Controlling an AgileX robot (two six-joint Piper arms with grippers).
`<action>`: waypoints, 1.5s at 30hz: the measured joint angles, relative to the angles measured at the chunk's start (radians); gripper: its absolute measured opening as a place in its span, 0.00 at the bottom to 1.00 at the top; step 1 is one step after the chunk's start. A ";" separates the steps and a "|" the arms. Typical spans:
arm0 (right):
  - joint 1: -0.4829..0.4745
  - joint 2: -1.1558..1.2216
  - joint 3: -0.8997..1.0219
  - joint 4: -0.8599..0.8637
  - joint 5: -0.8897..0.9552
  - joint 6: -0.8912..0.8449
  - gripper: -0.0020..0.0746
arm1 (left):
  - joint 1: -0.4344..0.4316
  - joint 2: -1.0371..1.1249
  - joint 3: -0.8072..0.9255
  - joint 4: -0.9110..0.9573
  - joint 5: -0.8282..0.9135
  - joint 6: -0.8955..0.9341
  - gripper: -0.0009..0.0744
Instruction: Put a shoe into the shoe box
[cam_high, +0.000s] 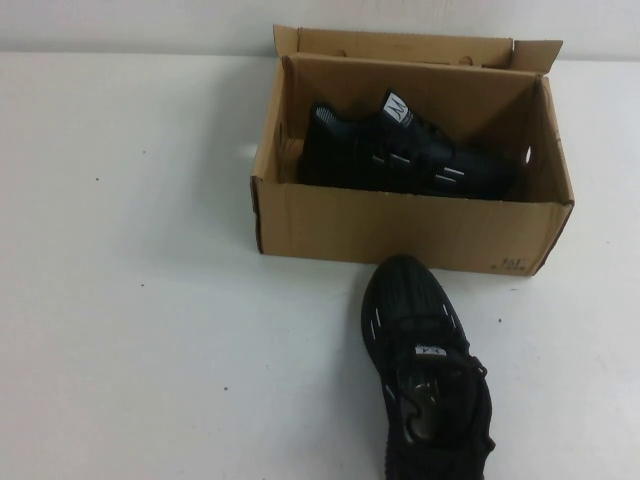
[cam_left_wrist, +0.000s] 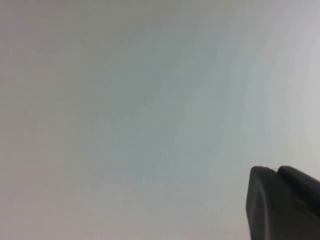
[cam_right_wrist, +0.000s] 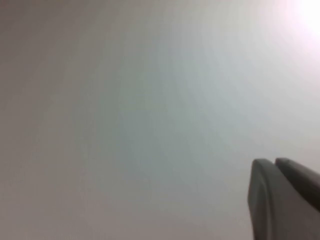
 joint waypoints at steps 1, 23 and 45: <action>0.000 0.047 -0.025 0.000 0.081 0.002 0.00 | 0.000 0.040 -0.014 0.002 0.051 0.000 0.01; 0.022 0.803 -0.094 0.869 0.783 -0.789 0.06 | 0.000 0.474 -0.019 -0.167 0.780 -0.015 0.01; 0.531 1.336 -0.459 0.367 0.967 -0.223 0.69 | 0.000 0.636 -0.021 -0.552 0.917 0.423 0.01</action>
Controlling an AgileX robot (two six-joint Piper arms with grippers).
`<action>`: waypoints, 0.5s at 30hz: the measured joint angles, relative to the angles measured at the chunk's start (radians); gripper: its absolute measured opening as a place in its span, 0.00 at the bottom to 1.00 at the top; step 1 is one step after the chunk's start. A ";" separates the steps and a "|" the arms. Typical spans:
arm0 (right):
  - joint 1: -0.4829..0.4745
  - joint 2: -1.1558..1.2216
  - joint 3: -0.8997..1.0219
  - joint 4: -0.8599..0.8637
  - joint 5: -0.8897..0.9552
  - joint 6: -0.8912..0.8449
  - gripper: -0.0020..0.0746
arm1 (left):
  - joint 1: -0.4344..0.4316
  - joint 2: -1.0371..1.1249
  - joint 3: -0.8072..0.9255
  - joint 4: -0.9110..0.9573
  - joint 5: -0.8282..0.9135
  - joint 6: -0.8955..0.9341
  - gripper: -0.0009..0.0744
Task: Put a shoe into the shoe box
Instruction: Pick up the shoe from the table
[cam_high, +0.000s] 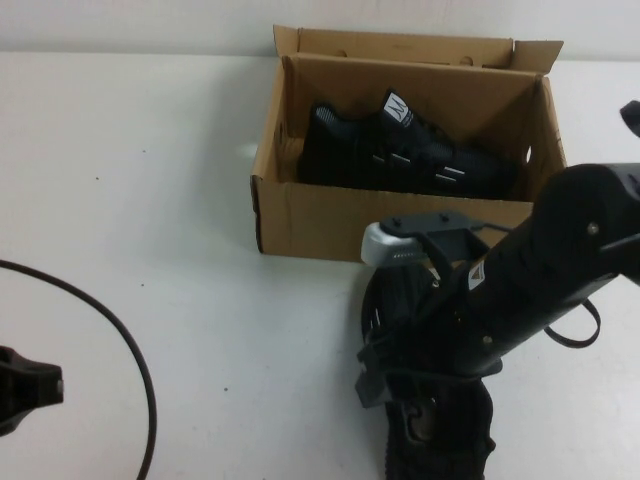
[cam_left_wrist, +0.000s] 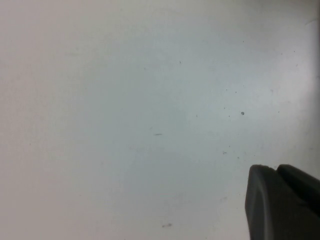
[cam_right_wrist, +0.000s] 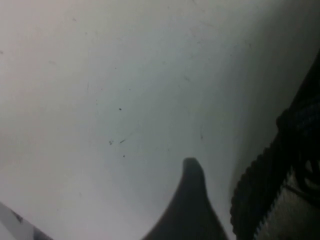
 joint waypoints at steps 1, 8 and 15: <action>0.000 0.014 0.000 0.000 0.001 0.008 0.68 | 0.000 0.000 0.000 0.000 0.000 0.000 0.01; 0.000 0.074 0.000 -0.002 0.000 0.027 0.65 | 0.000 0.000 0.000 0.000 0.000 0.002 0.01; 0.000 0.014 -0.031 -0.017 0.009 0.028 0.65 | 0.000 0.000 0.000 0.000 0.017 0.002 0.01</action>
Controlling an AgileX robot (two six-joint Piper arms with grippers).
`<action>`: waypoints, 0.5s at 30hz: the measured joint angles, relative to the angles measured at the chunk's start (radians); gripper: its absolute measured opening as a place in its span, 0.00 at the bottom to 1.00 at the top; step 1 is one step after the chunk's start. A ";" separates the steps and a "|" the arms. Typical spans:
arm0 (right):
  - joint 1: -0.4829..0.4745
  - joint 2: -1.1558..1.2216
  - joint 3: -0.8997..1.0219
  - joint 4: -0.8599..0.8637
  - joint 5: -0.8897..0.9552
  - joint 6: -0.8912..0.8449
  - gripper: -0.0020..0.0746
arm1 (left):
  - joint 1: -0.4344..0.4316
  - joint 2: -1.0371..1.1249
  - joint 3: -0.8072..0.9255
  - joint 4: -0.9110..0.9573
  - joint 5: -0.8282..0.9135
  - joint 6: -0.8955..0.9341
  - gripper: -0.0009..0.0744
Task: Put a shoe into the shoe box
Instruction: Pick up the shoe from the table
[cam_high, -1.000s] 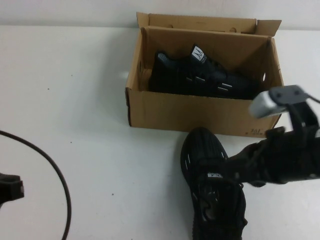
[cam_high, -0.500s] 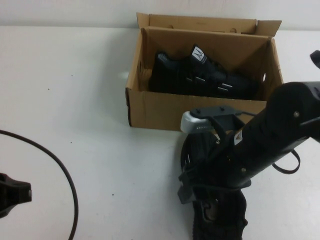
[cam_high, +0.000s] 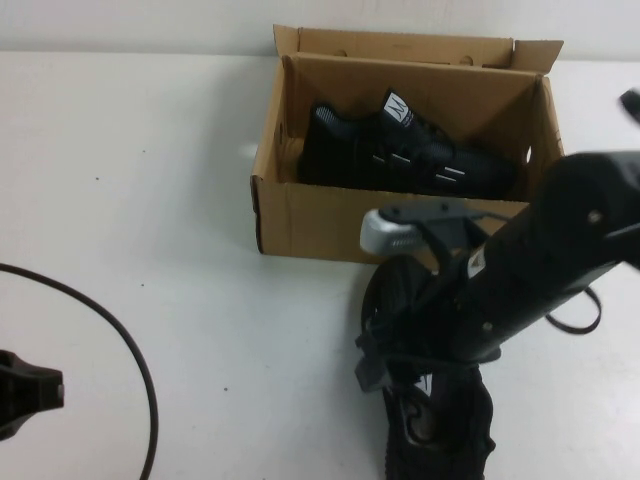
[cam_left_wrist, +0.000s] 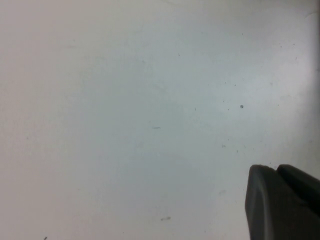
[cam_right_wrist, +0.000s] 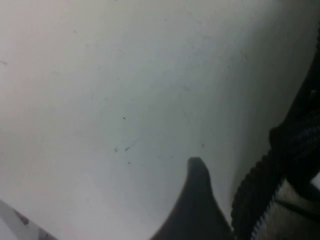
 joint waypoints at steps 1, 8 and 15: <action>0.000 -0.018 -0.012 0.000 0.016 0.000 0.65 | 0.000 0.000 0.000 0.000 0.000 0.000 0.01; 0.000 -0.144 -0.063 -0.008 0.165 0.000 0.64 | 0.000 0.000 0.000 0.000 0.006 0.000 0.01; 0.031 -0.212 -0.029 -0.029 0.221 0.030 0.62 | 0.000 0.000 -0.001 0.000 0.018 0.000 0.01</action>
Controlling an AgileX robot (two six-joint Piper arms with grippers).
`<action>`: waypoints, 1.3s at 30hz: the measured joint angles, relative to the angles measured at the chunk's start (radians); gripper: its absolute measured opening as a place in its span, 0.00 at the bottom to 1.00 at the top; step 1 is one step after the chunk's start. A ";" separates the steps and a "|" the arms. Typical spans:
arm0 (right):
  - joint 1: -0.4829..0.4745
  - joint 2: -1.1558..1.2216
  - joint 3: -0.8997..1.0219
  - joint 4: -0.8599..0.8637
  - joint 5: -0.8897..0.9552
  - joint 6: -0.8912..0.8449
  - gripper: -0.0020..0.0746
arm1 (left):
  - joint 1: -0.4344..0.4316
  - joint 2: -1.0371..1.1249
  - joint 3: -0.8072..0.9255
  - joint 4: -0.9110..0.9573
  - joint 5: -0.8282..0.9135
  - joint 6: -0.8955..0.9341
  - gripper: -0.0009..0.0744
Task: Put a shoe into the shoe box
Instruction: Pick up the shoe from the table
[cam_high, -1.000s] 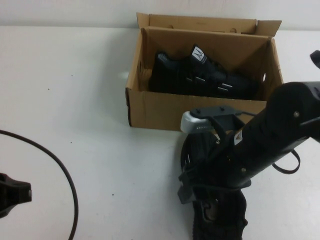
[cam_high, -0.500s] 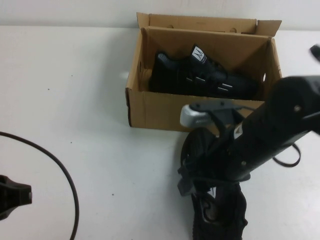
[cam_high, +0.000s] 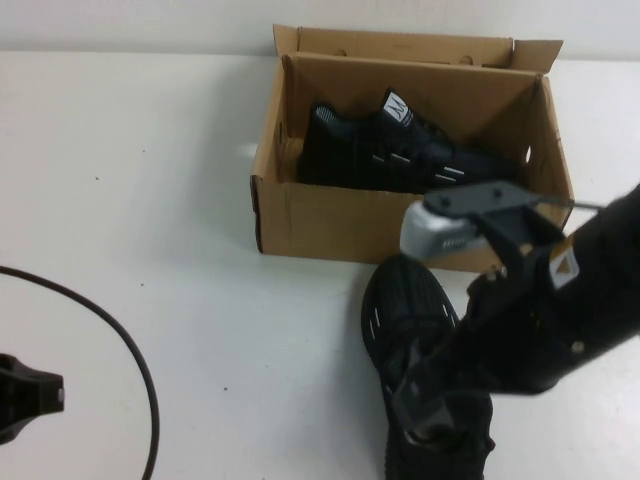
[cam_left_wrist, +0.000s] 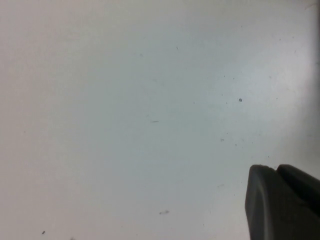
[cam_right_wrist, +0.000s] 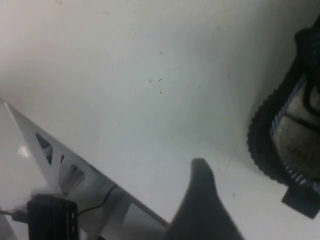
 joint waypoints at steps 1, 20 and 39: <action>0.014 -0.005 0.017 0.000 -0.011 0.013 0.61 | 0.000 0.000 0.000 0.000 0.000 0.000 0.01; 0.100 0.100 0.191 -0.062 -0.323 0.177 0.52 | 0.000 0.000 0.000 0.000 0.012 0.000 0.01; 0.100 0.317 0.191 -0.233 -0.506 0.228 0.16 | 0.000 0.000 0.000 -0.031 0.034 0.028 0.01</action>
